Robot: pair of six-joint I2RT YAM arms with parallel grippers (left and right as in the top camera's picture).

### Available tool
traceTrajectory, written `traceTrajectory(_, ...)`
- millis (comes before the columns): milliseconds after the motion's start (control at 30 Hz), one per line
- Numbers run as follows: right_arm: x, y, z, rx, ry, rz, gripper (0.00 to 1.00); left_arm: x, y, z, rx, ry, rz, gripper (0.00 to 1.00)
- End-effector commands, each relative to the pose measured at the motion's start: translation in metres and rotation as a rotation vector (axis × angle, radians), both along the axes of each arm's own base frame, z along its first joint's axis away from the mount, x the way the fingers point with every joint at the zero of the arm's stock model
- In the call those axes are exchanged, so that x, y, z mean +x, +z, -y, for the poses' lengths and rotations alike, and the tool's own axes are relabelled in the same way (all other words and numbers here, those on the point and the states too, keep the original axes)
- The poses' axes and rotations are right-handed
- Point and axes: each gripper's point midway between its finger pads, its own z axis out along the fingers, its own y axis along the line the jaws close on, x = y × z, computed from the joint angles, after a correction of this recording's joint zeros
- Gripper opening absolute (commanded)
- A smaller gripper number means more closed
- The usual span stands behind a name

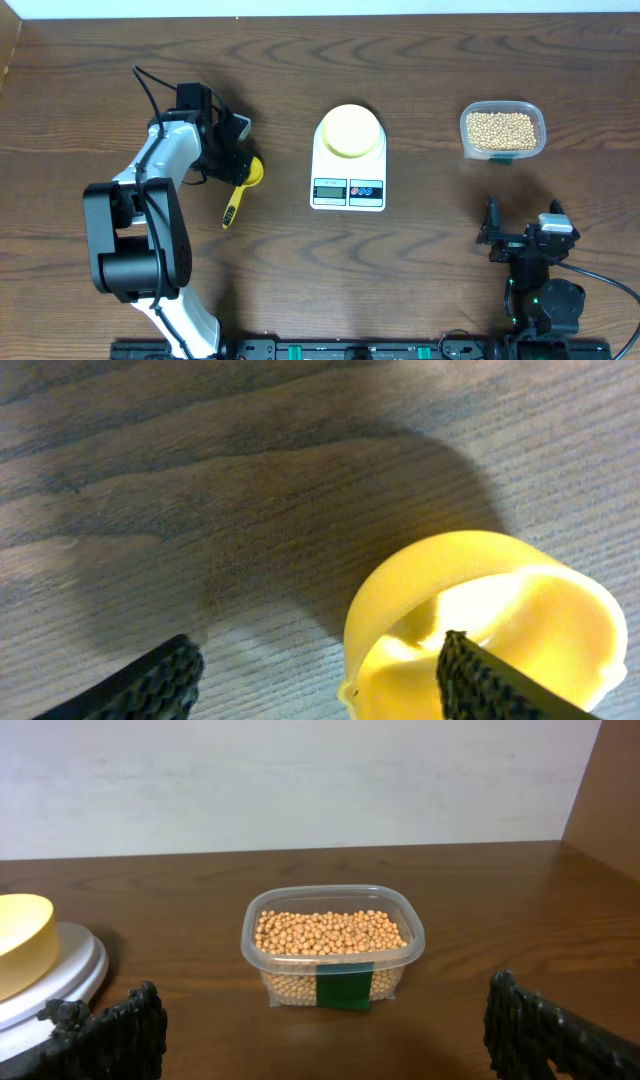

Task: Scoop item into bowl and weigh 50g on scale
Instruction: 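Close the left gripper on the rim of the yellow scoop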

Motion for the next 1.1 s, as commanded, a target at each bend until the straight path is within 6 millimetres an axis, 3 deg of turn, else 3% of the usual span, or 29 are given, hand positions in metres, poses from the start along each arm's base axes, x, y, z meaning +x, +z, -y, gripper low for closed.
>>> traceTrajectory(0, -0.0002, -0.0006, 0.0003, -0.011, 0.000, -0.002, 0.99, -0.0029, -0.0063, 0.0015, -0.013, -0.009, -0.016, 0.70)
traceTrajectory(767, -0.0002, -0.0006, 0.0003, -0.011, 0.000, -0.002, 0.99, -0.0029, -0.0063, 0.0015, -0.013, -0.009, -0.017, 0.40)
traceTrajectory(933, -0.0002, -0.0006, 0.0003, -0.011, 0.000, -0.002, 0.99, -0.0029, -0.0063, 0.0015, -0.013, -0.008, -0.017, 0.27)
traceTrajectory(1067, -0.0002, -0.0006, 0.0003, -0.011, 0.000, -0.002, 0.99, -0.0029, -0.0063, 0.0015, -0.013, -0.009, -0.017, 0.26)
